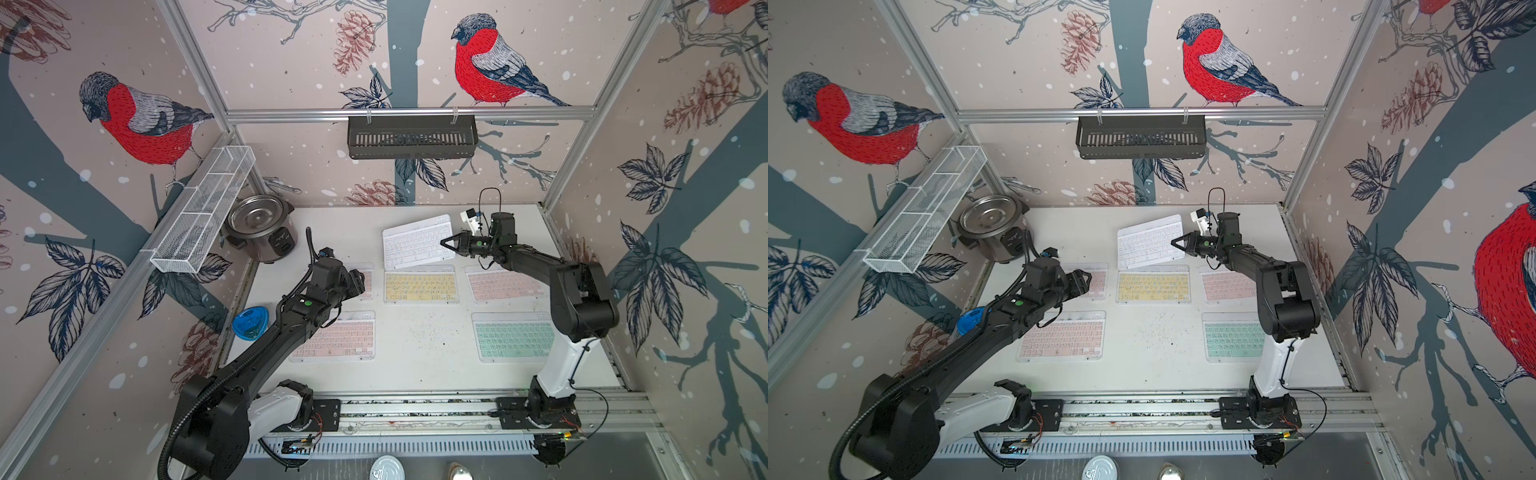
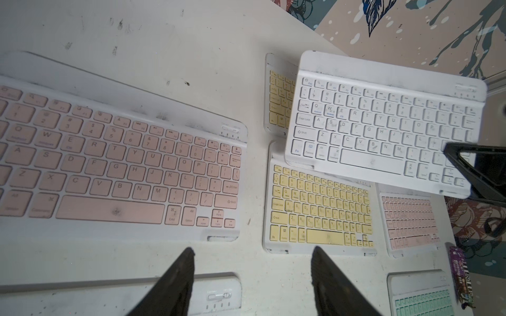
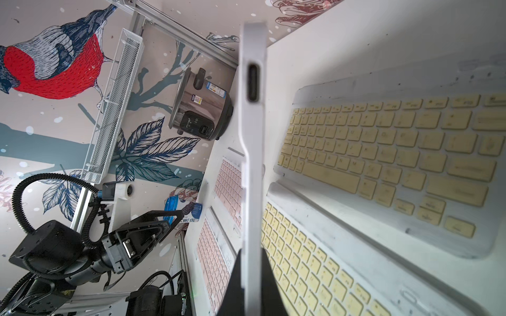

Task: Stack the numeric keypads
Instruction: Place the numeric keypad at the numeric keypad.

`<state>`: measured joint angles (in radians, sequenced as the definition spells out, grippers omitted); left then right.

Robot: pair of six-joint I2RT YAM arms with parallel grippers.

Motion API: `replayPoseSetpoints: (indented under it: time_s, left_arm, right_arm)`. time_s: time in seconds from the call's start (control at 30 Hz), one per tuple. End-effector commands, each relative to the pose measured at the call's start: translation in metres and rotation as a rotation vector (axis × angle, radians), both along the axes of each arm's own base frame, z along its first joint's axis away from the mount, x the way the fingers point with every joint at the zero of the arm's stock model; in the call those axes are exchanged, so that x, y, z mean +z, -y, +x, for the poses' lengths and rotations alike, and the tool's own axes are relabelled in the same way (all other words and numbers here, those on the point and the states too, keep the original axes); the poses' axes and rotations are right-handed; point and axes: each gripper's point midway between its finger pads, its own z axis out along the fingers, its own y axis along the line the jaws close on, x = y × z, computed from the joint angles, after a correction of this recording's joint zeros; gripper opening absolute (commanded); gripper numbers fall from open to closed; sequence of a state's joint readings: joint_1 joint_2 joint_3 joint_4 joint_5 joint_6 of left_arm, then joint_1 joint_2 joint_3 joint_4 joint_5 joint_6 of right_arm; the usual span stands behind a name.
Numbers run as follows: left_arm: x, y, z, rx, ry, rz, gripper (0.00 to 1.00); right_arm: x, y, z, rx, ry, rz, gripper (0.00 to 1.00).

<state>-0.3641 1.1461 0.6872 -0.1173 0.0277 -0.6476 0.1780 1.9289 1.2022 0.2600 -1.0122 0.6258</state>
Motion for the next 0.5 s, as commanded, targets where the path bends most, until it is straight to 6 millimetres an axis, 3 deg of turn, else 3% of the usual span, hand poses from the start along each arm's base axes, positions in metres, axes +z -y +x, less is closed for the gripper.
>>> replayPoseSetpoints:
  time_s: [0.0,0.47]
  left_arm:
    - [0.011,0.005,0.014,-0.026,0.06,-0.008,0.67]
    - [-0.017,0.011,0.023,-0.035,-0.012,0.0,0.66]
  right_arm:
    - [0.008,-0.008,0.01,0.061,0.057,0.043,0.09]
    - [-0.019,-0.004,0.041,0.065,-0.011,0.041,0.12]
